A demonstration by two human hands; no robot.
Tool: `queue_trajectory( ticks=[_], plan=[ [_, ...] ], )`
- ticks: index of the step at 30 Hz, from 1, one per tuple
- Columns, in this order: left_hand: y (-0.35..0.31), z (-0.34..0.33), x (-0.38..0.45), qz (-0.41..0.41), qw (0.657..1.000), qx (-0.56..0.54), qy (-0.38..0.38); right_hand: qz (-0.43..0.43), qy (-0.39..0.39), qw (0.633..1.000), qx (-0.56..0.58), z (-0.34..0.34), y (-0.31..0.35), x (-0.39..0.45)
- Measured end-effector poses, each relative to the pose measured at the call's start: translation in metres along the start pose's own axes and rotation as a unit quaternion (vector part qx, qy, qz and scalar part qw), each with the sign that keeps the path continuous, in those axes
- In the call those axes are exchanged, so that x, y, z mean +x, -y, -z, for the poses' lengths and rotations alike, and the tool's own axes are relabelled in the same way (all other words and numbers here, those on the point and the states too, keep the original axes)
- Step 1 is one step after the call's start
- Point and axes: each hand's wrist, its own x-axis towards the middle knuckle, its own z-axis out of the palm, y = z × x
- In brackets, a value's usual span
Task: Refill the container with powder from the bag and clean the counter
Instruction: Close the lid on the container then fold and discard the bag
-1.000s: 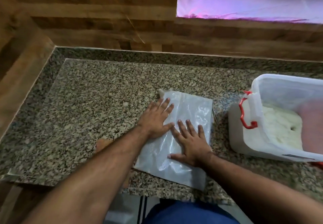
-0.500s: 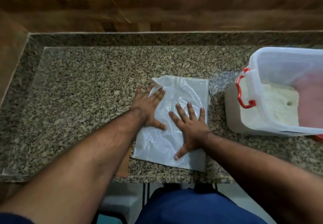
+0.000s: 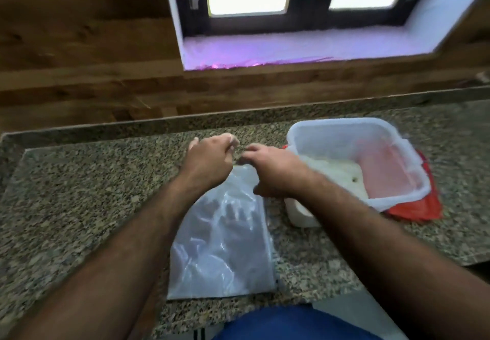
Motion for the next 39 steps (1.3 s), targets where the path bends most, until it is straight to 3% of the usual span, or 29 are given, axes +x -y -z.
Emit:
queue_trajectory(
  ticks=[2,5,9,12,15,18,20,23,25,28,30,32,34,39],
  plan=[
    [-0.039,0.010,0.001,-0.033,0.997,-0.039,-0.052,-0.039,-0.064,0.988,0.133,0.031,-0.032,-0.022],
    [-0.094,0.004,-0.004,-0.088,0.986,-0.107,-0.090,-0.129,-0.145,0.963,0.186,0.063,-0.096,-0.064],
    [-0.169,-0.034,-0.009,-0.158,0.977,-0.131,-0.054,-0.234,-0.211,0.935,0.163,0.057,-0.193,-0.104],
    [-0.223,-0.069,-0.004,-0.194,0.978,-0.081,0.005,-0.253,-0.276,0.884,0.281,0.030,-0.264,-0.122],
    [-0.262,-0.108,-0.003,-0.146,0.986,-0.018,0.080,-0.284,-0.317,0.849,0.312,0.000,-0.321,-0.146],
    [-0.285,-0.141,-0.011,-0.045,0.993,0.027,0.104,-0.322,-0.346,0.825,0.311,-0.036,-0.365,-0.168],
    [-0.292,-0.149,-0.012,-0.005,0.995,0.050,0.089,-0.323,-0.281,0.858,0.283,-0.068,-0.386,-0.177],
    [-0.295,-0.151,-0.007,0.017,0.995,0.051,0.080,-0.279,-0.087,0.930,0.225,-0.122,-0.404,-0.188],
    [-0.297,-0.152,-0.005,0.032,0.994,0.058,0.090,-0.245,0.002,0.954,0.175,-0.149,-0.408,-0.193],
    [-0.297,-0.155,-0.005,0.057,0.992,0.061,0.090,-0.176,0.075,0.977,0.097,-0.168,-0.400,-0.196],
    [-0.296,-0.156,-0.005,0.075,0.992,0.045,0.096,-0.151,0.079,0.983,0.065,-0.169,-0.394,-0.194],
    [-0.296,-0.158,-0.005,0.085,0.990,0.035,0.103,-0.155,0.029,0.984,0.077,-0.166,-0.391,-0.190],
    [-0.298,-0.159,-0.005,0.092,0.990,0.020,0.105,-0.185,-0.072,0.972,0.129,-0.156,-0.386,-0.186],
    [-0.302,-0.160,-0.007,0.100,0.990,-0.013,0.102,-0.211,-0.332,0.901,0.184,-0.092,-0.373,-0.170]
  ],
)
